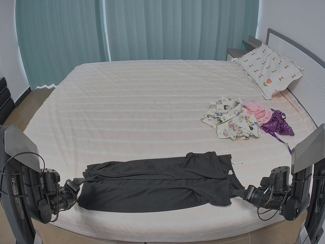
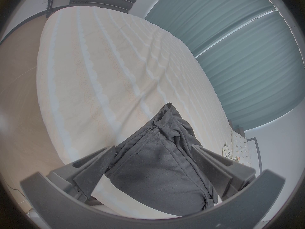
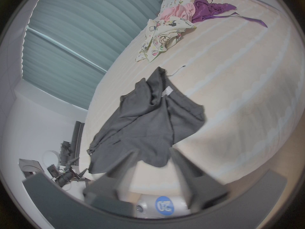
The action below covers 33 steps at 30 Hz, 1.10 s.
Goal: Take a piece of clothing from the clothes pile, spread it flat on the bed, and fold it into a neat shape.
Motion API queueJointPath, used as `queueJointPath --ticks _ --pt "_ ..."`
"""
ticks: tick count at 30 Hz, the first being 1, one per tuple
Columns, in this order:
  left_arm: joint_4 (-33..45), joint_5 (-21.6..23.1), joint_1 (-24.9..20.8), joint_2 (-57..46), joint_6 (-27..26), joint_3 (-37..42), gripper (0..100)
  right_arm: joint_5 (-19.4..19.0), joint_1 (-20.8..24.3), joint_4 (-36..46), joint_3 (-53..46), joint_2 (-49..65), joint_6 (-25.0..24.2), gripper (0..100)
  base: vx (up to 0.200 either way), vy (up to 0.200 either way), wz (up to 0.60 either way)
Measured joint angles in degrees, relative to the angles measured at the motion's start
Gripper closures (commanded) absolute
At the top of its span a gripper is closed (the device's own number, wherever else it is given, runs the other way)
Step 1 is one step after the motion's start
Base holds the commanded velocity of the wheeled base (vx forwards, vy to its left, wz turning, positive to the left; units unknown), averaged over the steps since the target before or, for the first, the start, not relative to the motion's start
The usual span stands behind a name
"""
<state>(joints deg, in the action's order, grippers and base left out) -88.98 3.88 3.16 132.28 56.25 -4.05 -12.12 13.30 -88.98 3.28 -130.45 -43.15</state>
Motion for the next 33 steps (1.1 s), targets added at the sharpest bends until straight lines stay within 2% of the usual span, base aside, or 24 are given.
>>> queueJointPath --ticks 4,16,25,33 --pt "0.0 0.0 0.0 0.0 0.0 0.0 0 0.0 -1.5 0.0 0.4 -3.0 3.4 0 0.000 0.000 0.00" --pt "0.0 0.0 0.0 0.0 0.0 0.0 0 0.0 -2.2 0.6 8.9 -3.9 3.0 0 0.000 0.000 0.00" --pt "0.0 0.0 0.0 0.1 -0.1 -0.2 0 -0.4 -1.4 12.8 22.2 -6.3 3.1 0 0.000 0.000 0.00" --pt "0.0 0.0 0.0 0.3 -0.2 -0.4 0 -1.3 -0.9 13.4 25.4 -8.9 3.4 0 0.000 0.000 0.00"
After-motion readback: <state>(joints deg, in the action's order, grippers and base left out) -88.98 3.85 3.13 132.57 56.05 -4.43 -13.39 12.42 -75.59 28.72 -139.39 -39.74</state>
